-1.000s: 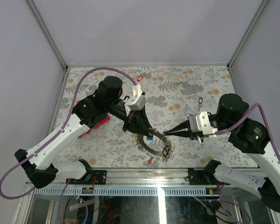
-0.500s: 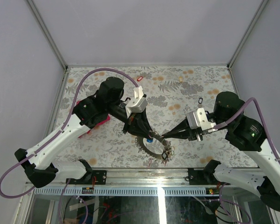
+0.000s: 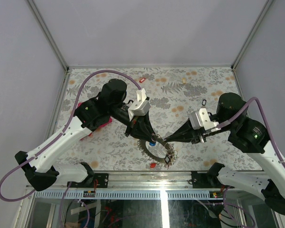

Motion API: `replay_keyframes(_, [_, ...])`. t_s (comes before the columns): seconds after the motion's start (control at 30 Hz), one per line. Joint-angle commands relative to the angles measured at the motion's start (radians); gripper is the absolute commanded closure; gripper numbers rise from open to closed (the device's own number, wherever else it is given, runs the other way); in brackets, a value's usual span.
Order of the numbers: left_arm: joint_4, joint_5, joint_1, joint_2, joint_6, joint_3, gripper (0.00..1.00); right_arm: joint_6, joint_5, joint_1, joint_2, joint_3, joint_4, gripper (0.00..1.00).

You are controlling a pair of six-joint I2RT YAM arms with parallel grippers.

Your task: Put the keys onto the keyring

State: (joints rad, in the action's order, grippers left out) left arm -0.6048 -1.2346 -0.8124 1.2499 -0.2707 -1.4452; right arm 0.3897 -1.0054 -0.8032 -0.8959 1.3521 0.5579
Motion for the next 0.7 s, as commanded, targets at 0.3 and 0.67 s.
replay_keyframes(0.3, [0.027, -0.003, -0.007, 0.0, -0.026, -0.053, 1.0, -0.325, -0.112, 0.001, 0.051, -0.178, -0.41, 1.0])
replay_keyframes(0.67, [0.036, -0.014, -0.008, -0.003, -0.041, -0.045, 1.0, -0.574, -0.143, 0.002, 0.083, -0.308, -0.697, 1.0])
